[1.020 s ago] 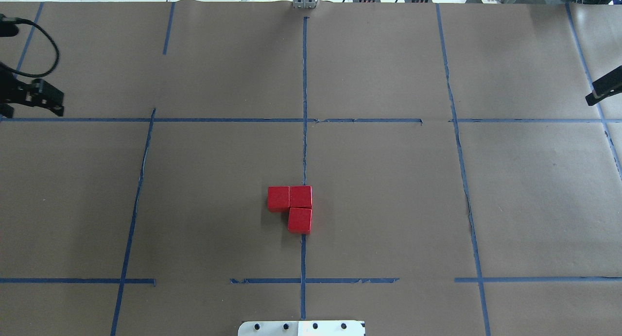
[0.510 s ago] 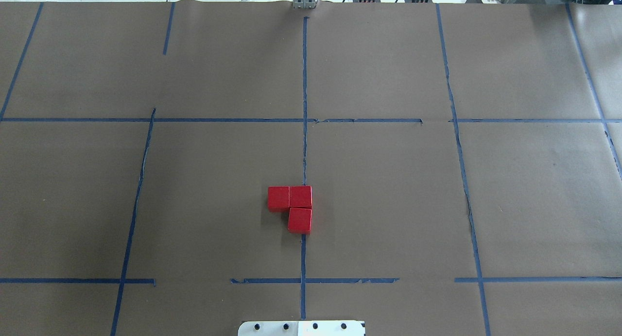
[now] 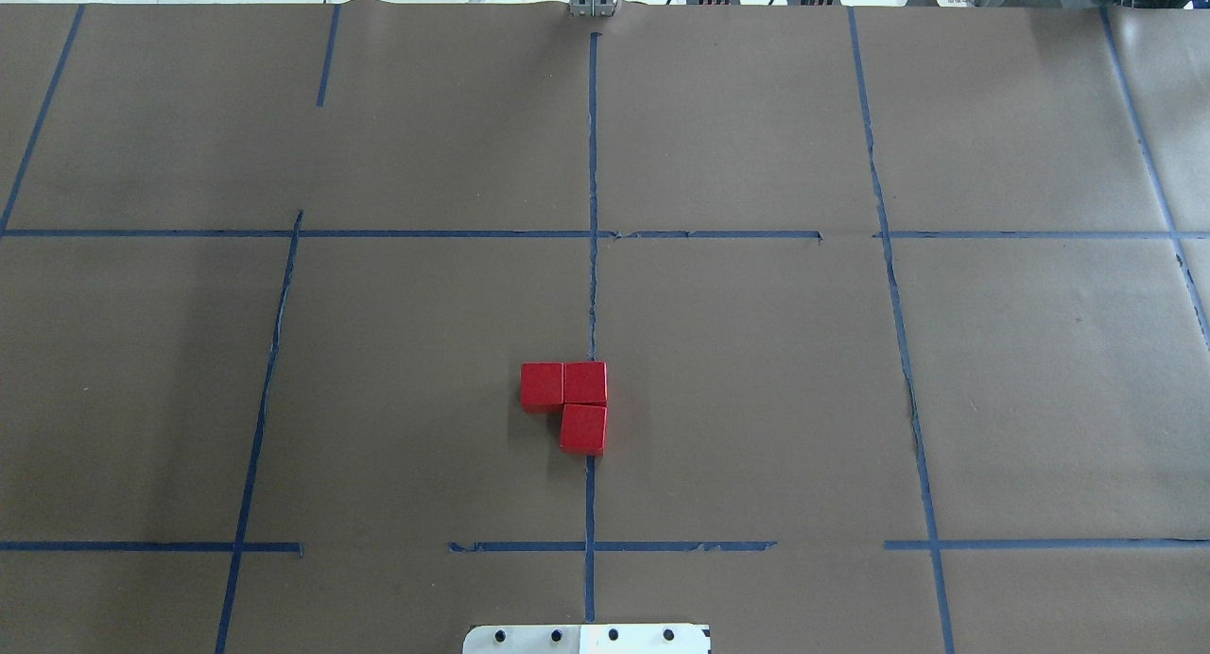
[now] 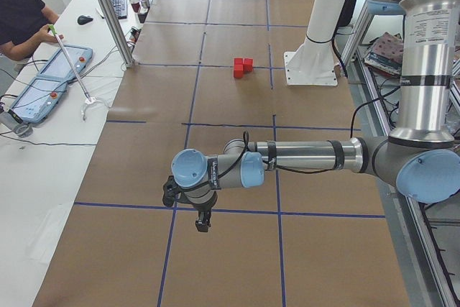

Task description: Form red blocks into L shape at center

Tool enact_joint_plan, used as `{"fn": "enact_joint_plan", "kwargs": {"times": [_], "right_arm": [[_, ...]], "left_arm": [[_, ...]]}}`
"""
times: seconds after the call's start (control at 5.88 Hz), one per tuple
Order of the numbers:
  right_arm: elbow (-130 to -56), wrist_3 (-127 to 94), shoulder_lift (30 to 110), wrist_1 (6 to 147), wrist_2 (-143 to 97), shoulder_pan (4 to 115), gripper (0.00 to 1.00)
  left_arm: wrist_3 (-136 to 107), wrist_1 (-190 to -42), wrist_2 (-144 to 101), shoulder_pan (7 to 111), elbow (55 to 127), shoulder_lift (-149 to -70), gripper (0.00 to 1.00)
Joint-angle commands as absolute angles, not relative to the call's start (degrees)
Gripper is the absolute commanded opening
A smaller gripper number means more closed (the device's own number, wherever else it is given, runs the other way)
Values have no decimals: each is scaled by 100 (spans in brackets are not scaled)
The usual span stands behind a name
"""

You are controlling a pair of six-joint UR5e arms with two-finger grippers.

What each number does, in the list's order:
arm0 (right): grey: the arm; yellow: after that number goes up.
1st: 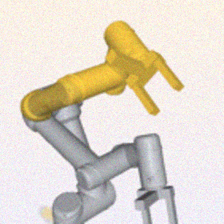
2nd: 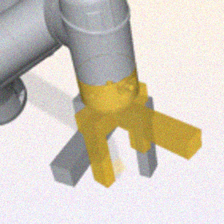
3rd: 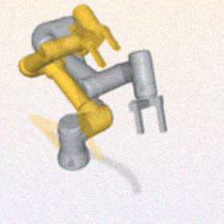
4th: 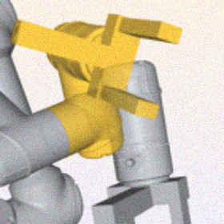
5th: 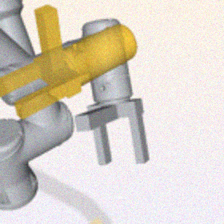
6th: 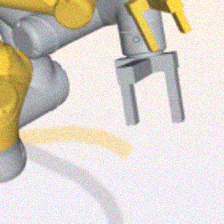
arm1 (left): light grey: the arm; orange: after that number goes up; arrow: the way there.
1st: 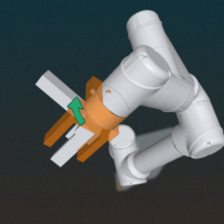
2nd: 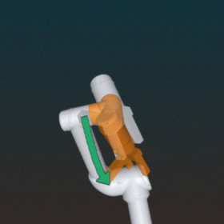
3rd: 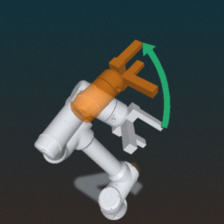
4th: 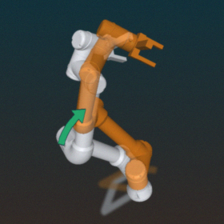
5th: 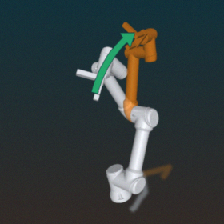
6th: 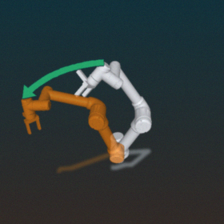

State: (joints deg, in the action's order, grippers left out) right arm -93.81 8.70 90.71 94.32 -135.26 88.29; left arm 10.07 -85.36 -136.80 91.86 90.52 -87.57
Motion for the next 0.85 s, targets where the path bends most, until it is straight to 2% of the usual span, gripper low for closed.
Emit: {"fn": "enact_joint_plan", "kwargs": {"times": [0.0,0.34,0.68], "right_arm": [[-9421,817,9097,9413,-13535,8824,100],[-9570,835,9078,9666,-13553,8824,100],[-9590,844,9166,10090,-13535,8815,100]], "left_arm": [[844,-8499,-13702,9220,9254,-8719,100],[844,-8464,-13676,9263,9526,-8606,100],[852,-8516,-13684,9255,9457,-8596,100]]}}
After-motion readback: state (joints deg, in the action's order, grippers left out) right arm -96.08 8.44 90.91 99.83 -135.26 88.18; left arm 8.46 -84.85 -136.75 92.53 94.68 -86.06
